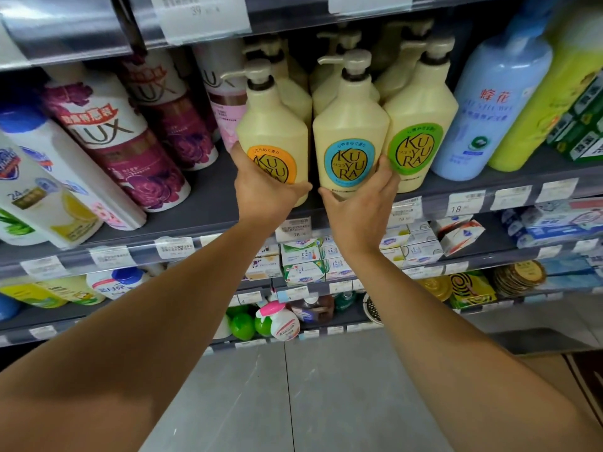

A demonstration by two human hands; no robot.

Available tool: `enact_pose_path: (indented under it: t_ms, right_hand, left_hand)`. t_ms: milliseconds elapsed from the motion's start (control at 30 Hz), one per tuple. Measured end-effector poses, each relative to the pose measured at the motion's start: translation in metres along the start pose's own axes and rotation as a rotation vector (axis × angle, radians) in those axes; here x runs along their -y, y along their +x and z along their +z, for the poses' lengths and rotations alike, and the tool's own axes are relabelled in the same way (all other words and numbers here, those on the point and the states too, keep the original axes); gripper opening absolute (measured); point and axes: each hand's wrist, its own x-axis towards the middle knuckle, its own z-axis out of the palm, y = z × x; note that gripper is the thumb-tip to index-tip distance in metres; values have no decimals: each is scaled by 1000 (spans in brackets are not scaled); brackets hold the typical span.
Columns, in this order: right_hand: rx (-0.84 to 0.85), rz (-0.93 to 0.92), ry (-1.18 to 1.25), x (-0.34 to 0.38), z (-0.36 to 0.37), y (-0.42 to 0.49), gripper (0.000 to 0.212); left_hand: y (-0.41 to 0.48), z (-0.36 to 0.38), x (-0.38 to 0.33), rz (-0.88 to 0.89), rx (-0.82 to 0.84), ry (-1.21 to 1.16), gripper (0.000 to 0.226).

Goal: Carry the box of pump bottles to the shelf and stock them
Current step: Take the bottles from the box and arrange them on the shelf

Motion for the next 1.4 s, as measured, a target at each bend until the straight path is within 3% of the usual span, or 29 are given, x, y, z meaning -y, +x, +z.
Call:
enact_pose_path:
  t_ms: [633, 800, 867, 1000, 1233, 1400]
  right_hand:
    - [37, -90, -94, 1, -12, -5, 91]
    - [-99, 29, 74, -10, -38, 5, 64]
    - [-147, 119, 102, -23, -47, 19, 70]
    - [-27, 115, -6, -36, -41, 36, 92]
    - [-10, 135, -66, -42, -32, 51, 103]
    - [-32, 160, -40, -47, -30, 58, 104]
  left_hand:
    - [-10, 8, -1, 2, -33, -10, 101]
    - [-7, 9, 8, 23, -16, -45, 119]
    - [-7, 11, 13, 18, -19, -65, 130]
    - [-13, 19, 15, 6, -61, -129, 144]
    - [-26, 33, 3, 45, -229, -162, 159]
    - [-37, 52, -6, 44, -236, -130, 161]
